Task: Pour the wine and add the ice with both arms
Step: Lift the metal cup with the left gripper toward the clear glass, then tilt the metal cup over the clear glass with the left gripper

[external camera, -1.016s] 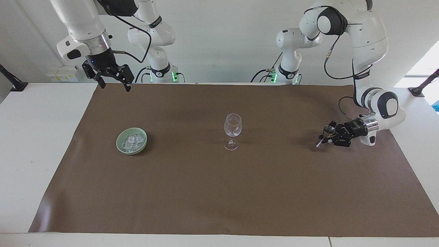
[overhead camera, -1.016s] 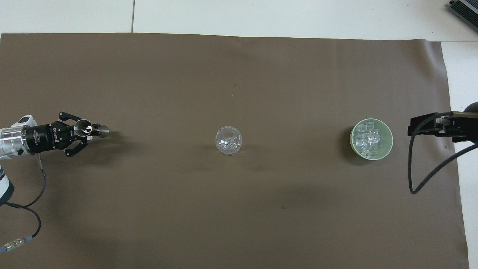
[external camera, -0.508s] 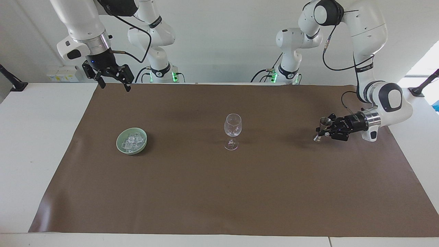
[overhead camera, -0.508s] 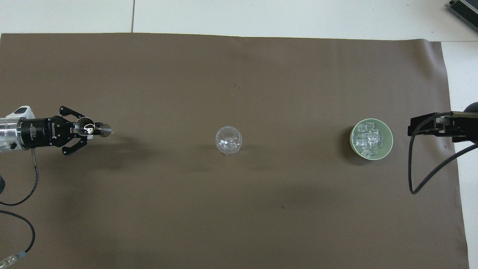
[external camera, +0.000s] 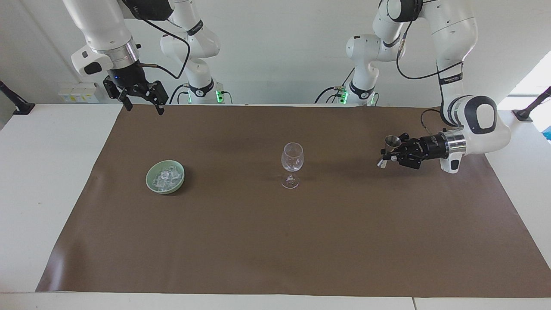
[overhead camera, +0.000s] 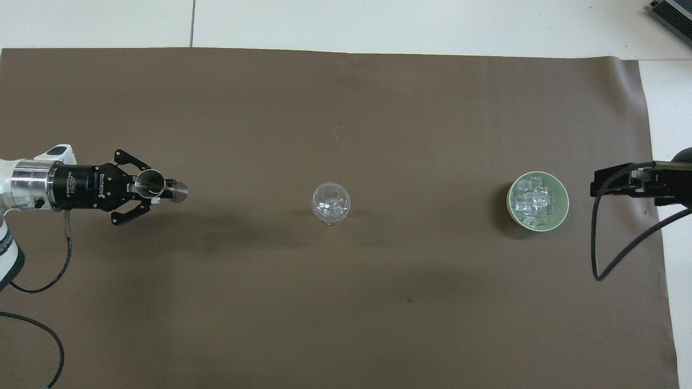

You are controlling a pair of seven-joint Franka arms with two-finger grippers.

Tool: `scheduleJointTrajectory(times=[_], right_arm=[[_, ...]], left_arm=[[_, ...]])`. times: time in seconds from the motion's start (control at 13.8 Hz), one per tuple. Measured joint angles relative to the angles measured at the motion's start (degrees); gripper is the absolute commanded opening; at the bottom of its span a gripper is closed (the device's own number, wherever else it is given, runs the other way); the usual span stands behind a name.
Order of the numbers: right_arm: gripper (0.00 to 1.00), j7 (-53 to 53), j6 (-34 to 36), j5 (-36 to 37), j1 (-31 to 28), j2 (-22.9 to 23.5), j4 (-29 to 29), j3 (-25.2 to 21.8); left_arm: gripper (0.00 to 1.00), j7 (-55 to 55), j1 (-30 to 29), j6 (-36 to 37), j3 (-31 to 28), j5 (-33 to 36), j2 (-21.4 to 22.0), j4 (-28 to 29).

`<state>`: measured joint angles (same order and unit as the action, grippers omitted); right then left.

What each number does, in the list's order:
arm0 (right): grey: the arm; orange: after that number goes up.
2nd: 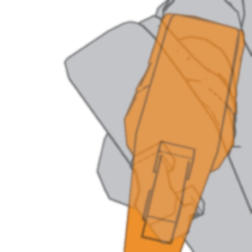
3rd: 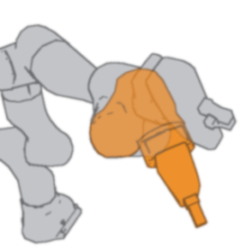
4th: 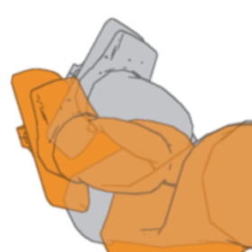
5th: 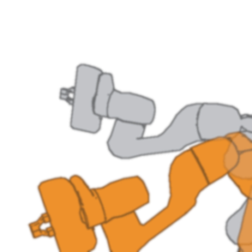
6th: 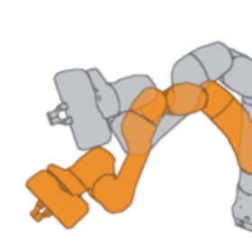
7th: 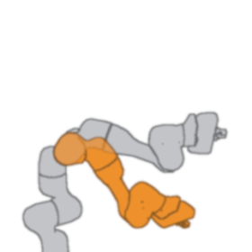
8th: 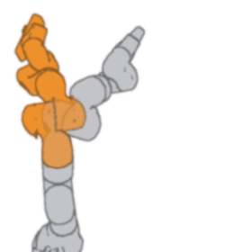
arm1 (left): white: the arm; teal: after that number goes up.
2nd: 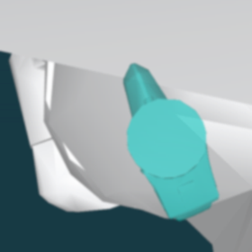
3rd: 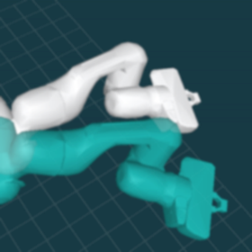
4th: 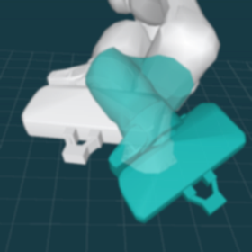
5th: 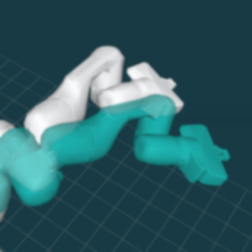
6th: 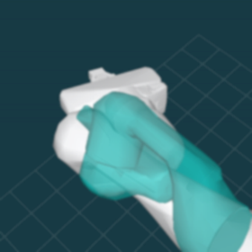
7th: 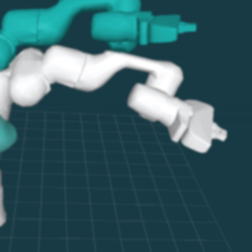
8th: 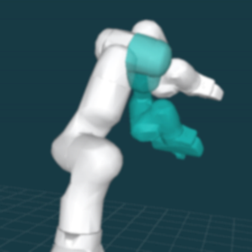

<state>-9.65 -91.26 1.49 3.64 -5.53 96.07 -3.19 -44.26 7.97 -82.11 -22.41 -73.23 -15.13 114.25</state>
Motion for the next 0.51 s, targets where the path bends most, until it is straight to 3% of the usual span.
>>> scheduleJointTrajectory(times=[0.51], right_arm=[[1.0,0.0,0.0,0.0,0.0,0.0,0.0,0.0]], left_arm=[[0.0,-4.5,8.5,-3.8,0.0,-4.2,4.3,3.8]])
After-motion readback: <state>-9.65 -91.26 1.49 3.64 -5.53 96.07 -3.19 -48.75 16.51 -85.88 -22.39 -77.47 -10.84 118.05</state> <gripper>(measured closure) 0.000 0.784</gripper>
